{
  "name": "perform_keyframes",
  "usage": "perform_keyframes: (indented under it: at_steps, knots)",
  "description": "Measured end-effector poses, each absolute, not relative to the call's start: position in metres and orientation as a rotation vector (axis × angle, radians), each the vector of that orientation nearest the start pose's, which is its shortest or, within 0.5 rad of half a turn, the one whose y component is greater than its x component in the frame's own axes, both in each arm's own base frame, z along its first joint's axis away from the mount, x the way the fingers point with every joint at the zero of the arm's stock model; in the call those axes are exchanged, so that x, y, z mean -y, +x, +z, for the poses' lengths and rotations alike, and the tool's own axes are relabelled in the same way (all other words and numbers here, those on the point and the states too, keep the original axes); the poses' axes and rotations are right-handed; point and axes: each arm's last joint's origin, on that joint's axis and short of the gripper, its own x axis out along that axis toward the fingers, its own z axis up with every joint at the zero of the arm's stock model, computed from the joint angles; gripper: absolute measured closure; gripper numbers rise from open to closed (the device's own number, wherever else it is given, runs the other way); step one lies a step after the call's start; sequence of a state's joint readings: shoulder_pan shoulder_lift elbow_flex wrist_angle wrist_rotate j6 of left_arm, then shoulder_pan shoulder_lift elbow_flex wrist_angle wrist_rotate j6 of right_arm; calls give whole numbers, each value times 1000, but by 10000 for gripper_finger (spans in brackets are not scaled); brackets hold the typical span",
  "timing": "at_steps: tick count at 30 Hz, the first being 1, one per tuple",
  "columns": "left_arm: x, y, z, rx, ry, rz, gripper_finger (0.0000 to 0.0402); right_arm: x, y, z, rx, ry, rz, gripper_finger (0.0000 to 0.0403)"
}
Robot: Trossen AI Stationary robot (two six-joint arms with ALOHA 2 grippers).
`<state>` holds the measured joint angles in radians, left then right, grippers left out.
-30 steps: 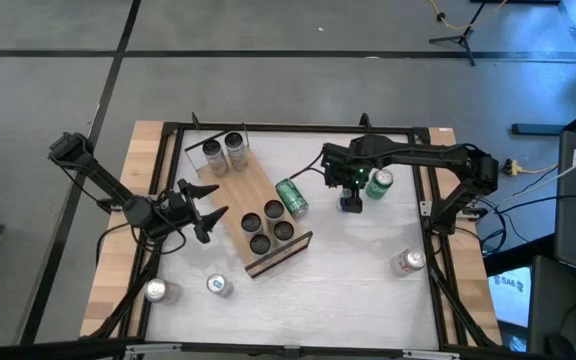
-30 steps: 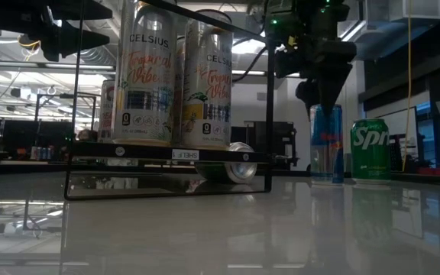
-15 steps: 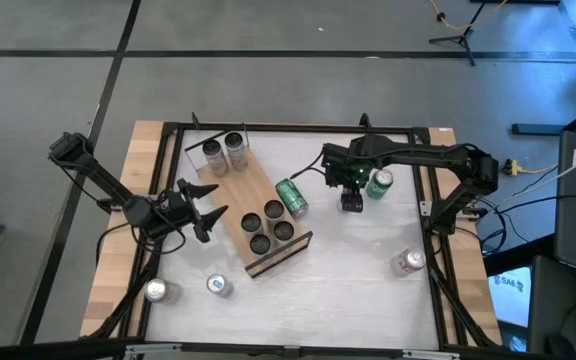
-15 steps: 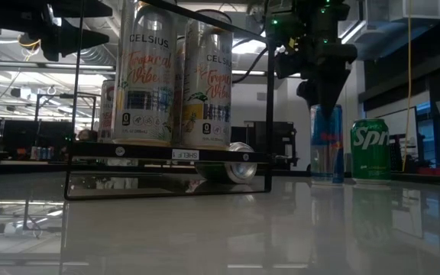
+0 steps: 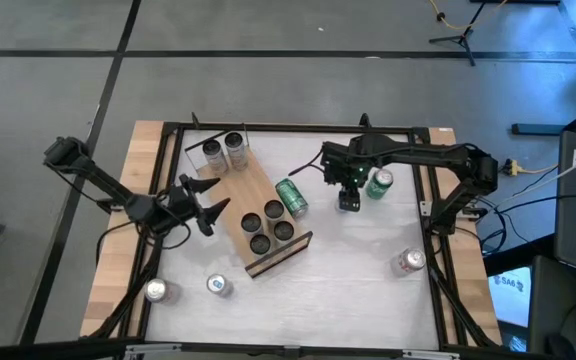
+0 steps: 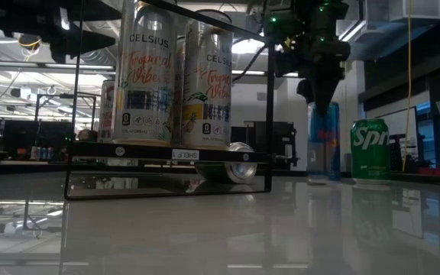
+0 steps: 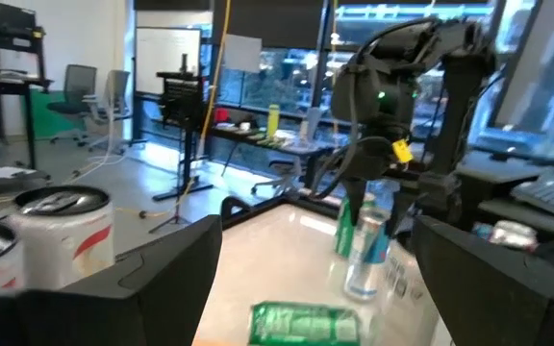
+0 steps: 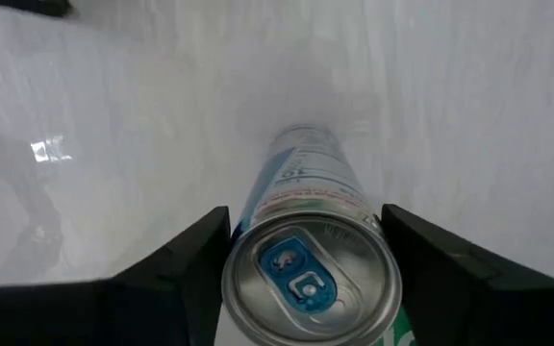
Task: Place canned beverage on shelf
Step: Put the white blue soda can on the shelf
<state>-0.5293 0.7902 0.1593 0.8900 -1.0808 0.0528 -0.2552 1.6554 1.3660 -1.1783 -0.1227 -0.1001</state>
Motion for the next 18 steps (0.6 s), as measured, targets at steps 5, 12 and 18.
perform_keyframes:
  at_steps: [5,12,18]
  knots:
    - [43,144,219,209,-150,516,69,74,301,273,-1387,194,-31,167]
    - [34,149,219,233,-158,486,69,76,307,296,-1304,178,-35,178]
    - [30,150,219,235,-153,503,69,77,312,318,-1260,190,-46,170]
